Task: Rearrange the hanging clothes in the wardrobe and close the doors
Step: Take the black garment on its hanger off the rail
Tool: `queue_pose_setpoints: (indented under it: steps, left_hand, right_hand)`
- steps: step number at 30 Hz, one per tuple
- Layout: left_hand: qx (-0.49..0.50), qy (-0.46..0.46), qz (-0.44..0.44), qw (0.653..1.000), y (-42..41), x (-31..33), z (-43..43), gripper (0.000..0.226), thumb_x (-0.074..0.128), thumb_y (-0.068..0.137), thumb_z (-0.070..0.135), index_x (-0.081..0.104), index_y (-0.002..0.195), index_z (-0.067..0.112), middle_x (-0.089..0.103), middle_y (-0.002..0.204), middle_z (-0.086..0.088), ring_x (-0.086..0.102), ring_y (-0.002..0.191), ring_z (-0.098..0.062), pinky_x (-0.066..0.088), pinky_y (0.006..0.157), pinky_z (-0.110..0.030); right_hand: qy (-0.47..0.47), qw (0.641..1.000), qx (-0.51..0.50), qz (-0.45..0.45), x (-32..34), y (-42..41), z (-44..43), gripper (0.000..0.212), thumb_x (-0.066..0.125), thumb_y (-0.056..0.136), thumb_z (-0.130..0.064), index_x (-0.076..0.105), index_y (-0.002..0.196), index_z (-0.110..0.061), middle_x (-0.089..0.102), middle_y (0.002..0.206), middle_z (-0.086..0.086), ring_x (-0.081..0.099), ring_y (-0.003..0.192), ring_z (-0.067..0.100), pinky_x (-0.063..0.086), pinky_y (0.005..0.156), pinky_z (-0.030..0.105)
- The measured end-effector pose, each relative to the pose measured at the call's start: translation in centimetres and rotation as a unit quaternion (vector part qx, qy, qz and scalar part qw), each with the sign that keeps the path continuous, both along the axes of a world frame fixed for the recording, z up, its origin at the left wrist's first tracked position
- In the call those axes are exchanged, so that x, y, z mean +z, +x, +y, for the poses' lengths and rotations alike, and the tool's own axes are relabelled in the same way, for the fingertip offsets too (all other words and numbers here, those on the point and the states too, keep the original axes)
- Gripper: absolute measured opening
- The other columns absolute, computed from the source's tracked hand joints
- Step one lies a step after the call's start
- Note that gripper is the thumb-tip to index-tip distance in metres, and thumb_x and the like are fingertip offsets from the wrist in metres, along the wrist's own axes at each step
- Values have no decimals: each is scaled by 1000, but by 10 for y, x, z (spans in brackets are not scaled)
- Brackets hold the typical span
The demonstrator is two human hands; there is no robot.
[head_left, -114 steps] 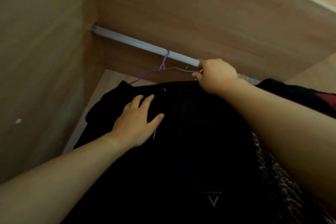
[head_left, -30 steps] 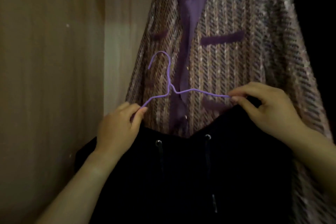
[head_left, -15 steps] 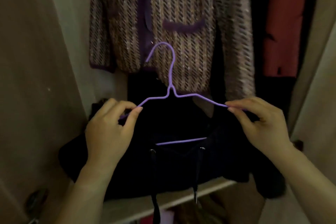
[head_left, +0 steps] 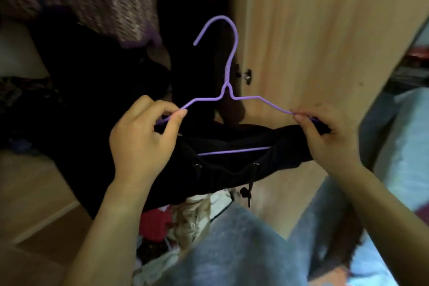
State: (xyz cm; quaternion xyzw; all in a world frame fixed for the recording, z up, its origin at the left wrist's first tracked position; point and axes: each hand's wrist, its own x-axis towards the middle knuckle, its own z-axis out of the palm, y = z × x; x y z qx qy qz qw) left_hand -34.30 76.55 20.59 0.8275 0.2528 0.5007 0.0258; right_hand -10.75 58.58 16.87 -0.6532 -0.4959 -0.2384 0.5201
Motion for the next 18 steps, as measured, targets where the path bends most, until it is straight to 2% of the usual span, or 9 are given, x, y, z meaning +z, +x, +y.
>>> queue_pose_setpoints:
  steps: [3, 7, 11, 13, 15, 18]
  left_hand:
    - [-43, -8, 10, 999, 23, 1, -45, 23, 57, 89, 43, 68, 83, 23, 53, 74, 4, 48, 67, -10, 40, 52, -36]
    - [-122, -35, 34, 991, 57, -8, -116, 21, 58, 86, 43, 67, 80, 25, 50, 73, 8, 48, 67, -8, 37, 52, -29]
    - [-200, -46, 66, 976, 91, -28, -206, 25, 56, 85, 45, 67, 78, 23, 50, 74, 9, 50, 68, -9, 35, 57, -28]
    - [-243, -55, 80, 965, 108, -38, -258, 25, 56, 85, 45, 67, 78, 24, 50, 73, 9, 50, 69, -11, 38, 57, -30]
    - [-304, -65, 87, 947, 124, -49, -314, 24, 56, 85, 45, 68, 80, 24, 50, 71, 7, 50, 67, -12, 41, 58, -32]
    - [-384, -54, 95, 917, 151, -67, -402, 25, 57, 86, 43, 68, 79, 22, 44, 69, 10, 41, 65, -5, 33, 58, -25]
  right_hand:
    - [2, 998, -60, 5, -5, 1, -65, 8, 63, 85, -1, 71, 87, -4, 63, 85, -4, 58, 81, 3, 43, 81, 14]
    - [-15, 989, -144, 31, -25, 4, -166, 10, 63, 84, -1, 71, 87, -5, 63, 83, -4, 56, 77, 5, 41, 78, 11]
    - [-22, 975, -212, 62, -51, -5, -283, 12, 60, 87, -11, 71, 87, -7, 63, 82, -4, 58, 76, 7, 43, 76, 14]
    - [-25, 965, -250, 73, -62, -14, -349, 14, 59, 88, -13, 71, 86, -6, 64, 82, -3, 59, 77, 11, 45, 76, 19]
    - [-25, 954, -288, 82, -72, -24, -416, 16, 58, 89, -14, 71, 86, -5, 64, 83, -3, 58, 78, 10, 44, 78, 18]
    - [-25, 931, -352, 97, -86, -42, -514, 17, 57, 89, -14, 70, 86, -3, 64, 85, -2, 58, 80, 8, 41, 81, 14]
